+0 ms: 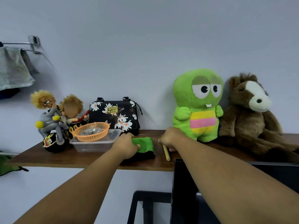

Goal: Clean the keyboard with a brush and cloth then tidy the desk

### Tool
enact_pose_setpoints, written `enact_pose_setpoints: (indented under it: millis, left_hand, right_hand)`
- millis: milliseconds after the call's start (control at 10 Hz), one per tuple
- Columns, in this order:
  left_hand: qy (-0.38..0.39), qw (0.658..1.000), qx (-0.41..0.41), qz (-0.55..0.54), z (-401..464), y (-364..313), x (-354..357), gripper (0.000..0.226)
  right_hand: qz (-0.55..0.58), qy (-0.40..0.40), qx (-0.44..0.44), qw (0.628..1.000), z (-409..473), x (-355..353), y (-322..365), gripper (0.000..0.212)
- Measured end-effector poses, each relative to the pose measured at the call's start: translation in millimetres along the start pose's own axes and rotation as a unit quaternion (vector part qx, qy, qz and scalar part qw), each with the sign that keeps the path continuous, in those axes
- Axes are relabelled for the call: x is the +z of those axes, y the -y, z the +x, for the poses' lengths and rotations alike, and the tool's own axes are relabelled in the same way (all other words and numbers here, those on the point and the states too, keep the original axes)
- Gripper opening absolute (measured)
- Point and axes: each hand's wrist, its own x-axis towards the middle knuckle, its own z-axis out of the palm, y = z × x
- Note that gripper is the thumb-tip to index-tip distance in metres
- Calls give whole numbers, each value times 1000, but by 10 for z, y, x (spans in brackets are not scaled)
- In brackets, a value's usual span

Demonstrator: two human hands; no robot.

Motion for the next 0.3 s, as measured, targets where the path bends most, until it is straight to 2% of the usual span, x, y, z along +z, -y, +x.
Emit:
enact_pose_setpoints:
  millis: [100, 200, 300]
  left_hand:
    - [11, 1000, 9, 11, -48, -28, -25, 56]
    - [19, 1000, 15, 7, -188, -151, -98, 56]
    - [-11, 1000, 19, -3, -351, -392, -207, 59]
  right_hand:
    - [49, -6, -23, 999, -53, -75, -18, 31]
    - [51, -20, -53, 997, -205, -278, -76, 37]
    - [61, -37, -87, 994, -412, -552, -221, 36]
